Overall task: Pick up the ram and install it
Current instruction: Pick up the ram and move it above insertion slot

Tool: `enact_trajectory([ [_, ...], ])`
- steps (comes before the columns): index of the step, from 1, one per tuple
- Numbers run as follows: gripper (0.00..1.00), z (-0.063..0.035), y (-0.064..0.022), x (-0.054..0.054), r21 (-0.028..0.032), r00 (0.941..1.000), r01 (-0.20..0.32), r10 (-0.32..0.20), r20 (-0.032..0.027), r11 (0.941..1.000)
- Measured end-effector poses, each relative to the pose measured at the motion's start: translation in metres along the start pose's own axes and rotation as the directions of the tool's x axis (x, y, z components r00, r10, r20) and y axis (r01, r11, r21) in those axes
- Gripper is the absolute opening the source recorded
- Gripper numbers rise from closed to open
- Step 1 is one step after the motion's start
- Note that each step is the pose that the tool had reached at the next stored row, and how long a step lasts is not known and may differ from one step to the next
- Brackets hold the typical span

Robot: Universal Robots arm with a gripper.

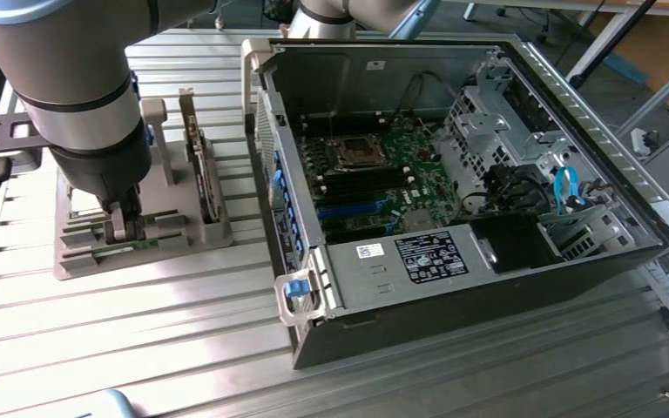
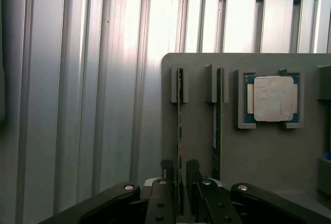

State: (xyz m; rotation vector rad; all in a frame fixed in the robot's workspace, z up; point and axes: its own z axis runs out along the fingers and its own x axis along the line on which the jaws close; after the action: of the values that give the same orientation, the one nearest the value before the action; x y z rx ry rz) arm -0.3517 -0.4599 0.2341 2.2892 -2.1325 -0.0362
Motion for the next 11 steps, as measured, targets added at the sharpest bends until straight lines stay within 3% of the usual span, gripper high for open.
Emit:
enact_trajectory([
  [11,0.24,0.0108,-0.0003,0.000,-0.0002,1.0000,0.001,-0.001,-0.0001,1.0000],
])
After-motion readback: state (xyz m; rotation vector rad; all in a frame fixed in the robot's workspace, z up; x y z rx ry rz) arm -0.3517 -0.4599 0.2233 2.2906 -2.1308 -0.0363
